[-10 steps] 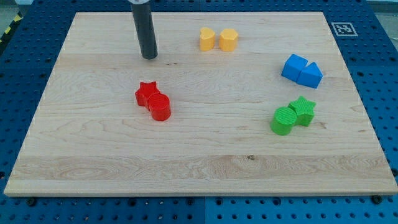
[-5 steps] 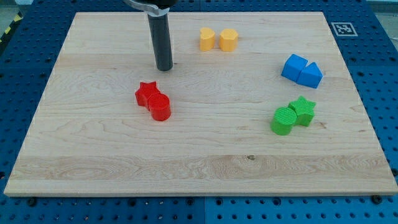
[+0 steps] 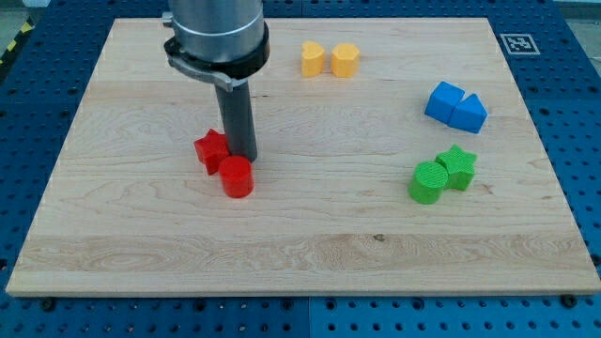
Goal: Move red circle to the bottom left
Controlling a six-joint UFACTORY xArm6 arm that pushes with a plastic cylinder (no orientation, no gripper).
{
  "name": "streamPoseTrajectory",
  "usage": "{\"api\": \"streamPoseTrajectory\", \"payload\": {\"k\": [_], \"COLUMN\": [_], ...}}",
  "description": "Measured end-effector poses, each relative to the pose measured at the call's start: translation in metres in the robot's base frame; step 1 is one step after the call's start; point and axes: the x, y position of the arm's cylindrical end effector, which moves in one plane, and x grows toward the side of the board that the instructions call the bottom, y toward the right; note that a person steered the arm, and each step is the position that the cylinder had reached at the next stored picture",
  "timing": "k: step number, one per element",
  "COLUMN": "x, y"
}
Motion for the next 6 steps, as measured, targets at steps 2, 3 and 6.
{"api": "streamPoseTrajectory", "payload": {"k": [2,3,6], "x": [0.041,0.057,0.068], "y": [0.011,0.03,0.004]}}
